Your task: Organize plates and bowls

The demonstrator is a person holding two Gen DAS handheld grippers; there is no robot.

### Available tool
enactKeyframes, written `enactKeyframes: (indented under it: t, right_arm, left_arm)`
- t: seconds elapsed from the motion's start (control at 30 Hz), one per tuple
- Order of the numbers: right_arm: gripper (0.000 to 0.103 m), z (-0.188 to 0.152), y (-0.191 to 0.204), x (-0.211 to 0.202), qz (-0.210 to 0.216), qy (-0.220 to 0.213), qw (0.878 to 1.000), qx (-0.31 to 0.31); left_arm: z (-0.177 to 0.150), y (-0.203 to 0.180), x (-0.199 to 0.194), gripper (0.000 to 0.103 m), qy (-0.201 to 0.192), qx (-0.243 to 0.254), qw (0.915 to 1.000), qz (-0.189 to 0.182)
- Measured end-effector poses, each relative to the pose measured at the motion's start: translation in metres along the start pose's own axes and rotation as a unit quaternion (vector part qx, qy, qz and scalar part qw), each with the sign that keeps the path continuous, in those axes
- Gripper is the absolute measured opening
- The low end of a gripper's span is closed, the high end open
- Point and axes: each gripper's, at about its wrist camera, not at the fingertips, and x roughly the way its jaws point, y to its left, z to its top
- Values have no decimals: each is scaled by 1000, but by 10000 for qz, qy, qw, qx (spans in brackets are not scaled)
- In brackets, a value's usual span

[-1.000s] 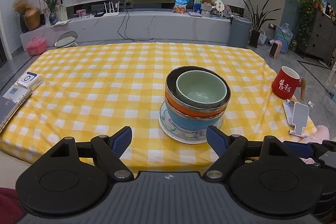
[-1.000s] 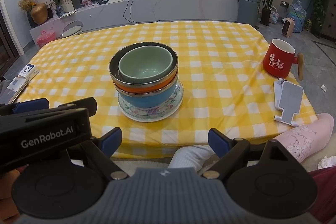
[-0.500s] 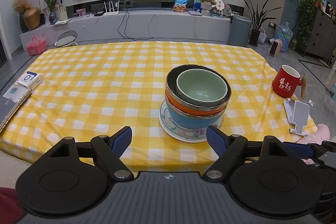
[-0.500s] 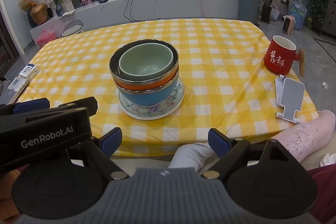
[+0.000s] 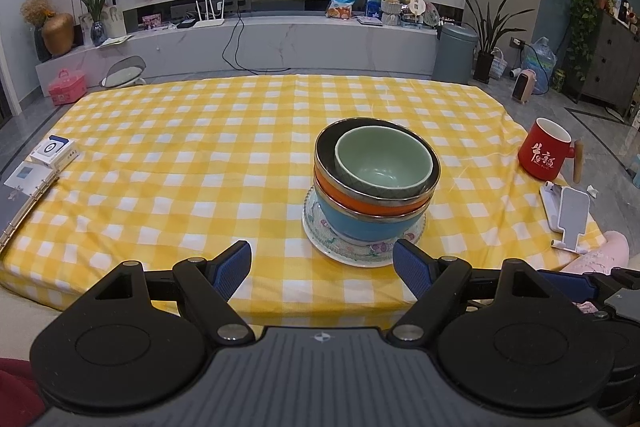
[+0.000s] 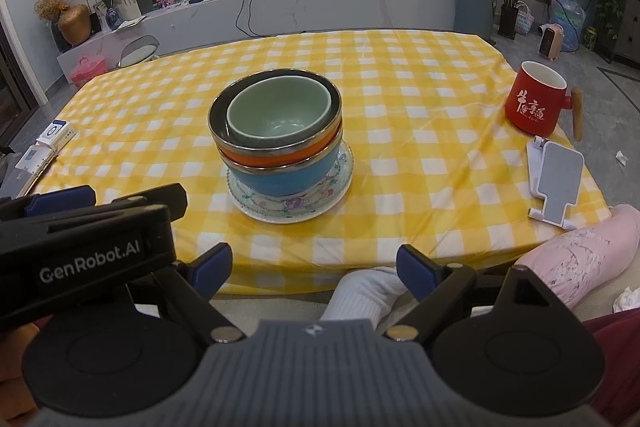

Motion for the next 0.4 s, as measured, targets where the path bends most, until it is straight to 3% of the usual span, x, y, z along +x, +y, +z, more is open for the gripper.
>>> enactKeyframes:
  t: [0.4]
  right_arm:
    - [88,-1,3,1,1,30,10000,-44]
  left_arm:
    - [-1,1,0,94,5,42,9999,-146]
